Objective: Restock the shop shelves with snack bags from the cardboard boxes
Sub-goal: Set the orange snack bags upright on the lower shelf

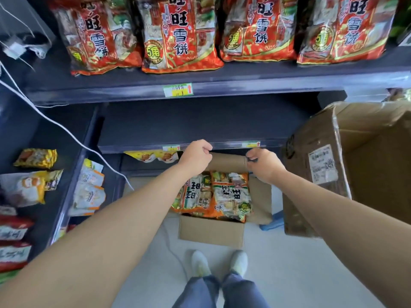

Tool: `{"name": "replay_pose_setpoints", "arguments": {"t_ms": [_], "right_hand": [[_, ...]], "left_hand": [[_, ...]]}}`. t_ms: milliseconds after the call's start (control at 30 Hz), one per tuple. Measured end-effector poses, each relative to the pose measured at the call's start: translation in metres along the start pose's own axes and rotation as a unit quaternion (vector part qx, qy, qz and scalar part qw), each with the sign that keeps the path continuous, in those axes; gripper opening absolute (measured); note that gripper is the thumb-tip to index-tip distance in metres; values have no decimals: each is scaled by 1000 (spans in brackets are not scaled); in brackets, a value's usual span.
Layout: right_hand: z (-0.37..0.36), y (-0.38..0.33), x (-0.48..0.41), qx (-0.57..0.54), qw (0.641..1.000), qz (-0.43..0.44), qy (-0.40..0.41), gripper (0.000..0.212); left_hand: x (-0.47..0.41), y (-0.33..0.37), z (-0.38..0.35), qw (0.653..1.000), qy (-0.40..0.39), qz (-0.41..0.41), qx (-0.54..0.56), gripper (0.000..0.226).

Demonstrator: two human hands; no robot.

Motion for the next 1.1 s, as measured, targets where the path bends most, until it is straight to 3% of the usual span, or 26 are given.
{"name": "replay_pose_setpoints", "arguments": {"t_ms": [200, 467, 767, 833, 900, 967, 1033, 1100], "right_hand": [[-20, 26, -27, 11, 1000, -26, 0, 35], [-69, 66, -62, 36, 995, -90, 8, 33], [-180, 122, -142, 43, 988, -147, 29, 35], [-207, 139, -157, 62, 987, -148, 19, 39], [-231, 160, -168, 91, 983, -157, 14, 40], [-255, 182, -181, 127, 979, -156, 12, 37], [-280, 205, -194, 130, 979, -155, 9, 35], [-300, 230, -211, 103, 982, -161, 14, 37]], "left_hand": [[-25, -14, -34, 1000, -14, 10, -7, 27], [-69, -50, -99, 994, -104, 35, -9, 26], [-154, -155, -186, 985, -149, 76, -43, 23], [-168, -184, -215, 981, -157, 93, -61, 6], [-179, -210, -243, 976, -167, 104, -89, 23], [-191, -233, -268, 974, -164, 111, -109, 11], [-204, -253, -291, 972, -167, 120, -113, 37], [-217, -265, -311, 968, -187, 123, -113, 47]]}}
Point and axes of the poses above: each hand's wrist, its own x-axis away from the middle knuckle, its own z-axis out of the back of the hand, y = z × x, the point moved 6 cm from there along -x, towards the middle knuckle, and after that the axes turned 8 degrees about y, right-handed, at the moved point
